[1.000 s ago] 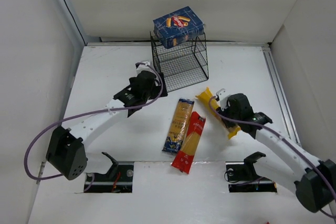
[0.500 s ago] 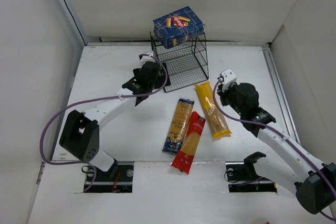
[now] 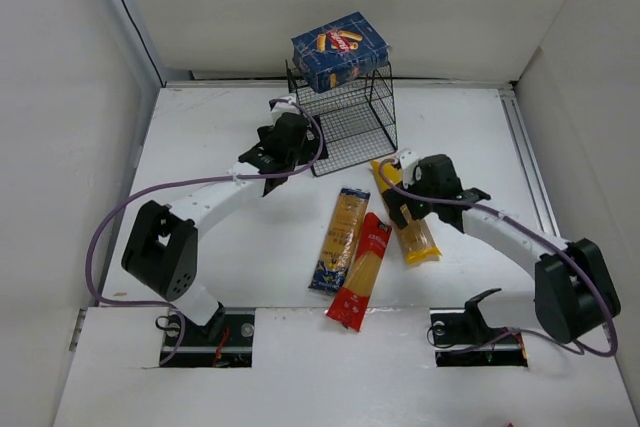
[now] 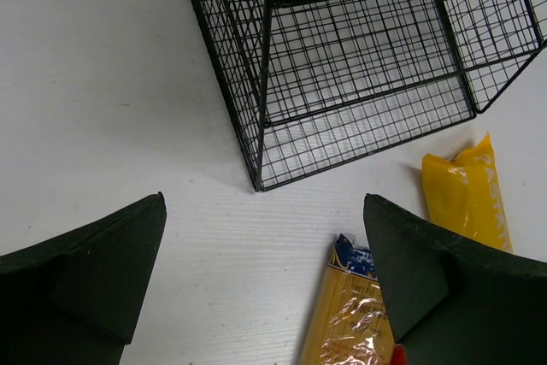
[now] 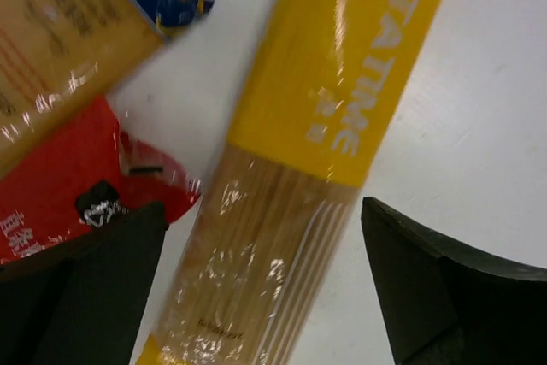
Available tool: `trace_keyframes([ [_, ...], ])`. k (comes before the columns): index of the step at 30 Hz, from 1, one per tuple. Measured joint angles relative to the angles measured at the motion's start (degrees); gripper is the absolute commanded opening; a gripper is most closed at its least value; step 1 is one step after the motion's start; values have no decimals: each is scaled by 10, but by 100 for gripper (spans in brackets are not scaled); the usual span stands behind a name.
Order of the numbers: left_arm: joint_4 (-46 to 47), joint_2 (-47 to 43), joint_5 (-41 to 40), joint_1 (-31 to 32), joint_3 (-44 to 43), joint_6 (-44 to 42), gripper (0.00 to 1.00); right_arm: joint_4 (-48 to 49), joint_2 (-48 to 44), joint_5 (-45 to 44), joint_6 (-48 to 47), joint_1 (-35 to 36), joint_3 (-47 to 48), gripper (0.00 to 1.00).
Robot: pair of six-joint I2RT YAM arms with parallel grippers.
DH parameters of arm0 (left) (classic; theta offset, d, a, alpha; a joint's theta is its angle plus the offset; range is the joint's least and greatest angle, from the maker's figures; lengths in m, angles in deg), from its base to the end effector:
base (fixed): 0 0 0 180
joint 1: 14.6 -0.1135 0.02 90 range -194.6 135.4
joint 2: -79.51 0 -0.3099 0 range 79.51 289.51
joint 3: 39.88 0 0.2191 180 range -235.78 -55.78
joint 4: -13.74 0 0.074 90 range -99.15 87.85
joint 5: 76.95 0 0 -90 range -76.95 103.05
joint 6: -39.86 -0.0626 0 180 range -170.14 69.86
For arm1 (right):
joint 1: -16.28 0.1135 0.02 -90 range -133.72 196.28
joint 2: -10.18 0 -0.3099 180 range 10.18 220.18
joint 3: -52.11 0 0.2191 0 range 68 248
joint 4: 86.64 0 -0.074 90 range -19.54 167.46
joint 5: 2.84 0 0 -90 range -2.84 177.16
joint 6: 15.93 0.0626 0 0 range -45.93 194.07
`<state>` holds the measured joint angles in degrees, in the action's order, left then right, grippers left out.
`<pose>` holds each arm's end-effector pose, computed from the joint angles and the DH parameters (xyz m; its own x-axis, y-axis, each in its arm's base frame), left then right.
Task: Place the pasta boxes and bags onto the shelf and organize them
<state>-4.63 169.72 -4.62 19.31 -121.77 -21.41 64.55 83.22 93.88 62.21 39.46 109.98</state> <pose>0.3072 -0.1836 0.3317 -0.4742 -0.2331 -0.8490 0.0896 0.9465 -0.3099 0.2169 0.1008 0.2580 -0.5285 -0.4483 -0.7209 -0.5895 0.8049 -0.0684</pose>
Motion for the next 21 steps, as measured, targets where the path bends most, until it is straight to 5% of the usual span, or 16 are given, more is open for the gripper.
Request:
trace_keyframes([
  [11,0,-10,-4,0,1,-4,100,-29,111,-53,65,21,-7,97],
  [13,0,-11,-6,0,1,-6,100,-17,117,-56,70,25,-5,17],
  [14,0,-11,-7,-1,1,-7,100,-6,119,-63,76,28,-5,0],
  [21,-4,-11,-13,-9,1,-9,100,37,75,-146,99,67,-28,0],
])
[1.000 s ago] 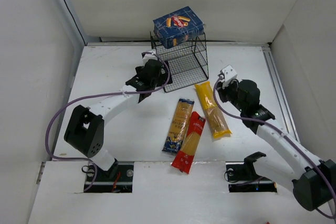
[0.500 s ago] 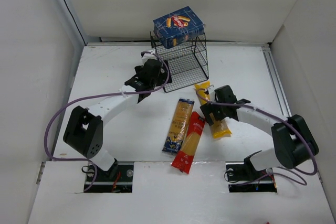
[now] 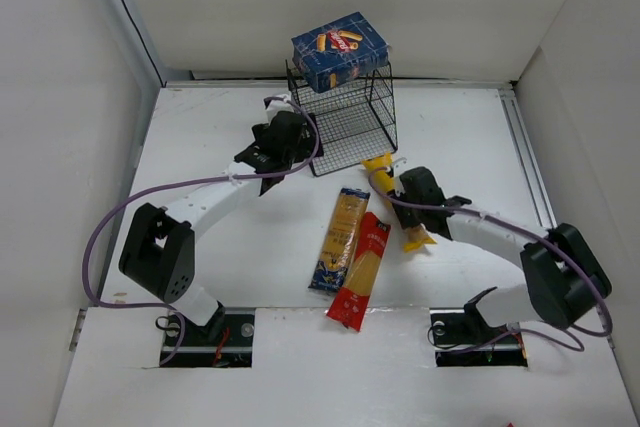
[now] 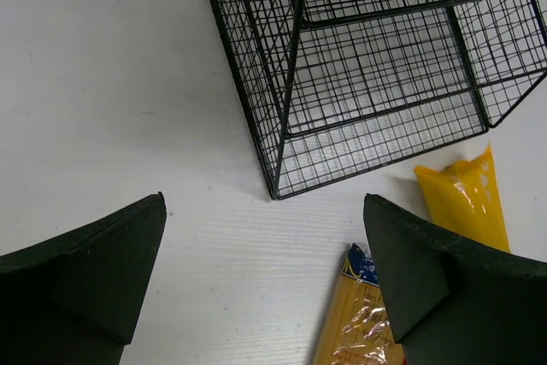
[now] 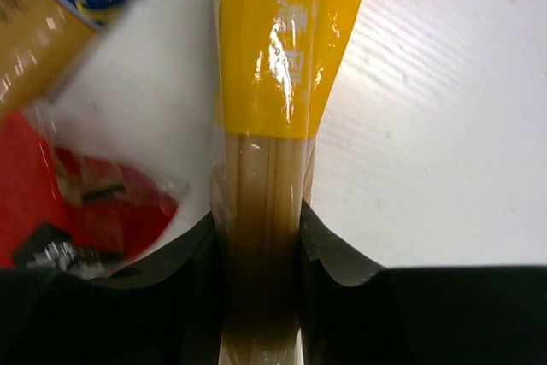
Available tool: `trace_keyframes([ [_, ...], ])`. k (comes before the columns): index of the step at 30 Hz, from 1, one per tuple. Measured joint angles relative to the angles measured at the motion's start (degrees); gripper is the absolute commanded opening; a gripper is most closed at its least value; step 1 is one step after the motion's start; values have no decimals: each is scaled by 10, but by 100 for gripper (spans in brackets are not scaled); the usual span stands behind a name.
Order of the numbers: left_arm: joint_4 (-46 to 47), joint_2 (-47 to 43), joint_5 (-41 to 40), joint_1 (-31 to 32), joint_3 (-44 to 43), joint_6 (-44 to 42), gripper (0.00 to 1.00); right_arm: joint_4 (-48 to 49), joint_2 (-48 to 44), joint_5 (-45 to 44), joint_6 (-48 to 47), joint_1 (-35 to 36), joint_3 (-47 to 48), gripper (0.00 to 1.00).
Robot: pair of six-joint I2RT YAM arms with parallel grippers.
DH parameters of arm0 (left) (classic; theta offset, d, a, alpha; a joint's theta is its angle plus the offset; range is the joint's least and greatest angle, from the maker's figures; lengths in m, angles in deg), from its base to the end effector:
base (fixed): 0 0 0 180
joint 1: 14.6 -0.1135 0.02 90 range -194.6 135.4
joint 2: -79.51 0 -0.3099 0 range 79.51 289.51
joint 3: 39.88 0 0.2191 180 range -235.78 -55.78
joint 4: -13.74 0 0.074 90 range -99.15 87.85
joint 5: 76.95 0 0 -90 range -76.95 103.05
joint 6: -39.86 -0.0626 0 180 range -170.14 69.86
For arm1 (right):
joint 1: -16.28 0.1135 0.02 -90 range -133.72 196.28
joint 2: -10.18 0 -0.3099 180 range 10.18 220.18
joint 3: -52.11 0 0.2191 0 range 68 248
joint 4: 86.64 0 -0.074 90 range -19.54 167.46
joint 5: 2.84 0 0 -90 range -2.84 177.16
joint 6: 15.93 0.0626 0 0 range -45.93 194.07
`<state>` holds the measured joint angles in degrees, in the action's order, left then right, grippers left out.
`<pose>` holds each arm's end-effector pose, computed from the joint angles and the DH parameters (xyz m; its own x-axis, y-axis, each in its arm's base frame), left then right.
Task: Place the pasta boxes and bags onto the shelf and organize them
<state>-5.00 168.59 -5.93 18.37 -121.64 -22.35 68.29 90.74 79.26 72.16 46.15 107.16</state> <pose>0.3064 -0.1745 0.3369 -0.4517 -0.2325 -0.8613 0.0666 0.9540 -0.2924 0.2239 0.1187 0.2198 -0.6556 -0.4146 -0.6311 -0.4397 0.8891 -0.1273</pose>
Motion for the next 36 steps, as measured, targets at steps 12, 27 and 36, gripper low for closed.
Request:
trace_keyframes([
  [12,4,0,-3,-7,0,-2,100,100,-190,-104,-78,24,-54,0],
  [27,10,0,0,-8,0,-7,100,217,-94,-75,-100,7,-64,0],
  [36,14,5,5,-8,-2,-10,100,245,-40,-54,-121,-5,-55,0],
])
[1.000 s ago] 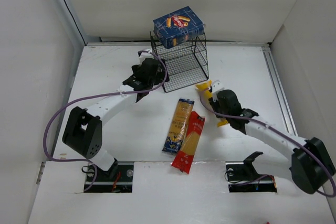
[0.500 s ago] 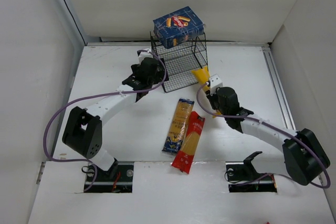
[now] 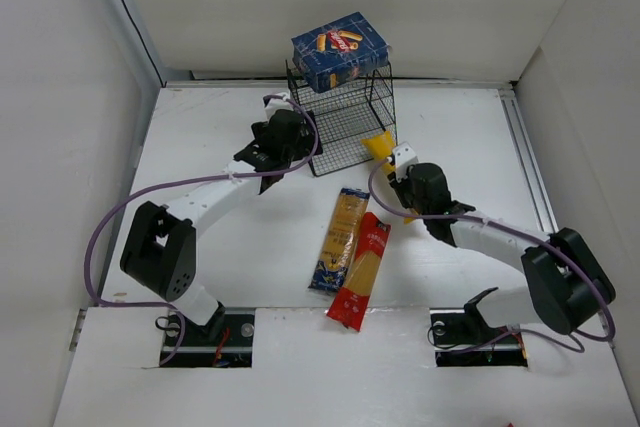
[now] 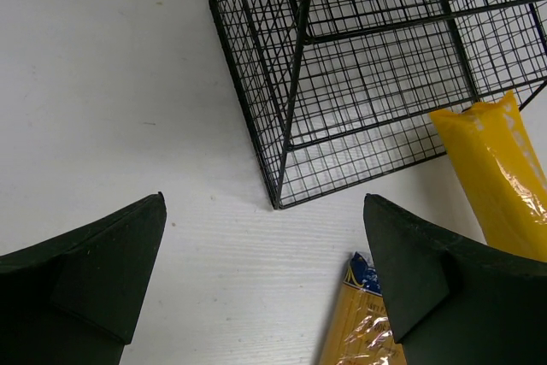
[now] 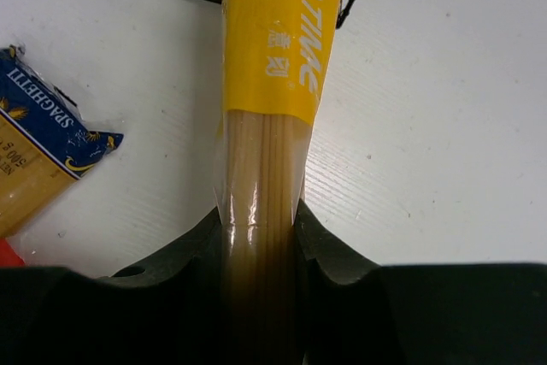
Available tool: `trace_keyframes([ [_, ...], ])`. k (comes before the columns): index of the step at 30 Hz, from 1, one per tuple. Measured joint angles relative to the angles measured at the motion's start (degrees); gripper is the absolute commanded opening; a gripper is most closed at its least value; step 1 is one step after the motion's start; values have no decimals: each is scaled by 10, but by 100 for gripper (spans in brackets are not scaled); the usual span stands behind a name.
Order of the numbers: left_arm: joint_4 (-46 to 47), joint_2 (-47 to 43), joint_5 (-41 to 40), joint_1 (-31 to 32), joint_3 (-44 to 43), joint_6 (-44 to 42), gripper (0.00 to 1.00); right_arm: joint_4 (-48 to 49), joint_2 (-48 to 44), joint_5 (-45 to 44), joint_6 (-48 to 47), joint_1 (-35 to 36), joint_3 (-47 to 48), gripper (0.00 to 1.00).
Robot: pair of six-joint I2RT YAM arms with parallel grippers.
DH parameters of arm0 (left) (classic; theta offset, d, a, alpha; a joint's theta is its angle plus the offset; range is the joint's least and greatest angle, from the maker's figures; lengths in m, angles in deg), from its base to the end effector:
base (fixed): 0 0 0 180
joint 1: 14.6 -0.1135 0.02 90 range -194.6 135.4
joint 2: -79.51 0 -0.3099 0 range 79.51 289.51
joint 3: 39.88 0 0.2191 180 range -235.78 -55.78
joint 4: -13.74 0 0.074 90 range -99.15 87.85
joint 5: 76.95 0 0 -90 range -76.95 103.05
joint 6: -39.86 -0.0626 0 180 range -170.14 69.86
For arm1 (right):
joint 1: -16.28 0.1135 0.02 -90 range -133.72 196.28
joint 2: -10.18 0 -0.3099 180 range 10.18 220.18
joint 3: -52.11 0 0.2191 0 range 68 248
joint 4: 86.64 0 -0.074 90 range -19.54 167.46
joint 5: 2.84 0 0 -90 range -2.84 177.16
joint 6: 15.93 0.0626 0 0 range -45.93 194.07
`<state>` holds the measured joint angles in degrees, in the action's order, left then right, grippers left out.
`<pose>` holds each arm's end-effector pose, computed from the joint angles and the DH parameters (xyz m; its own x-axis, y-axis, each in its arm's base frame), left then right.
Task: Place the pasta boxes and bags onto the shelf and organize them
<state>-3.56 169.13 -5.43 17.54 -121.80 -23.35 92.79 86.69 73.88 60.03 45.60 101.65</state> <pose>0.3120 -0.1726 0.3377 -0.4372 -0.2302 -0.8694 0.0720 0.9546 -0.2889 0.2360 0.1161 0.2531 -0.3186 -0.4497 -0.8344 -0.3879 0.8651 -0.3181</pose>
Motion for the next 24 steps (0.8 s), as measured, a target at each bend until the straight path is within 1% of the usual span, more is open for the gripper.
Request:
trace_keyframes([
  [5,0,5,0,0,0,0,100,5,19,3,-2,0,1,0],
  [11,1,5,0,0,0,-2,100,55,75,8,-9,0,19,0],
  [19,-2,4,1,0,2,-2,100,123,212,18,-30,-3,122,0],
  [24,-18,-22,5,0,27,-3,100,166,282,35,-41,-12,181,0],
])
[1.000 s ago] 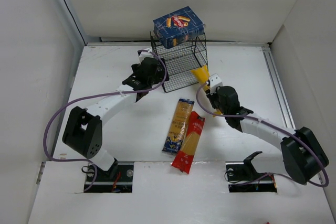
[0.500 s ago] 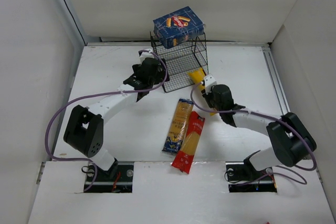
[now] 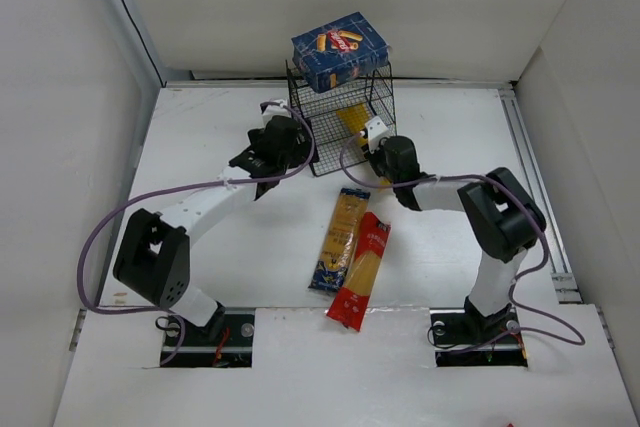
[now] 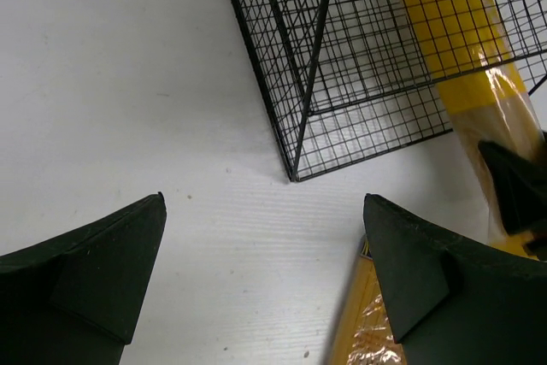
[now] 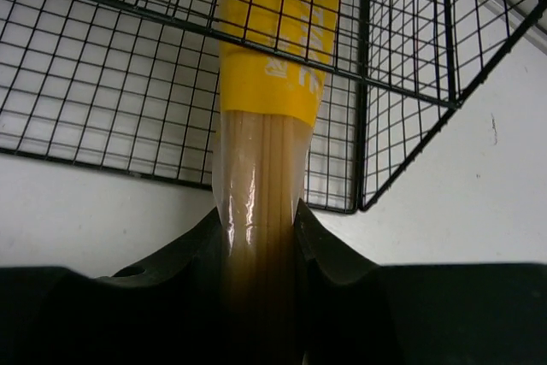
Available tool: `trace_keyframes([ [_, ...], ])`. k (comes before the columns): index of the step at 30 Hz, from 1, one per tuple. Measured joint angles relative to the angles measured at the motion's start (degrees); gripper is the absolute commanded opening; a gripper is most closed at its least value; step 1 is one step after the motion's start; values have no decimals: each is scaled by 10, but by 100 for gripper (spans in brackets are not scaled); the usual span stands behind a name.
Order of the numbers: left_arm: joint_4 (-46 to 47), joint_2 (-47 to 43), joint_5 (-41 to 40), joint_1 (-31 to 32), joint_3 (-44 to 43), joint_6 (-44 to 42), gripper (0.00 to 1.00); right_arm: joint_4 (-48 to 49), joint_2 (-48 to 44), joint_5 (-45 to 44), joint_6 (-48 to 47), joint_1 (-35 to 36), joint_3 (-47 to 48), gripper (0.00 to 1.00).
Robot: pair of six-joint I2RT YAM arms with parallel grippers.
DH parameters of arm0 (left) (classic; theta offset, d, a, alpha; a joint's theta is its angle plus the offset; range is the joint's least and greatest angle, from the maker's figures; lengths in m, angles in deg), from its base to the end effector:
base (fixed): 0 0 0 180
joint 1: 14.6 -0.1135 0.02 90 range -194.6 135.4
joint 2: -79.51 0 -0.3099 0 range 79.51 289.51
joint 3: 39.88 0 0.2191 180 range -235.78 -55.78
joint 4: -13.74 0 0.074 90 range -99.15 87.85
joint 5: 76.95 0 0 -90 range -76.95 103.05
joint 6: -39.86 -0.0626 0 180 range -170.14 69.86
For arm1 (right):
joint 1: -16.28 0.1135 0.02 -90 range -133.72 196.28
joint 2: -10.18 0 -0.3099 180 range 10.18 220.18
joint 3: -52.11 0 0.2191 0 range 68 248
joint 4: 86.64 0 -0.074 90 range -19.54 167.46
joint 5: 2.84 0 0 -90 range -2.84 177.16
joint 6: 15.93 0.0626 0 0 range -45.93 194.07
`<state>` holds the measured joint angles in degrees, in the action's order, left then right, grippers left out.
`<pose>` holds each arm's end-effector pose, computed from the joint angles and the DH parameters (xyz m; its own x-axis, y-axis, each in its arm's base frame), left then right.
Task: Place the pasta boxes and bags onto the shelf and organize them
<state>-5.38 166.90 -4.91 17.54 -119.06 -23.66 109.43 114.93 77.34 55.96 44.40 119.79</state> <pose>0.2993 -0.1653 0.3305 -0.4702 -0.2055 -0.8583 0.0720 0.9603 -0.2694 0.3582 0.1793 0.2325 -0.1997 -0.4540 -0.8683 -0.4062 0.8448 -0.3483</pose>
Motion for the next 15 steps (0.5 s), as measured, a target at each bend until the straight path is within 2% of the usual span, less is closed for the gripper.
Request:
trace_keyframes([
  [2,-6,-16,3,0,10,0,100,19,22,2,-2,-3,10,16],
  [3,-8,-24,4,0,15,0,100,26,33,3,-2,-4,15,29],
  [4,-10,-34,6,0,20,0,100,29,41,3,-2,-4,20,59],
  [5,-12,-40,8,0,23,0,100,32,48,4,0,-5,23,99],
  [11,-16,-59,13,0,28,6,100,64,17,-10,-1,-3,30,99],
  [15,-27,-70,15,0,37,16,100,-3,-108,-49,33,14,-16,99],
])
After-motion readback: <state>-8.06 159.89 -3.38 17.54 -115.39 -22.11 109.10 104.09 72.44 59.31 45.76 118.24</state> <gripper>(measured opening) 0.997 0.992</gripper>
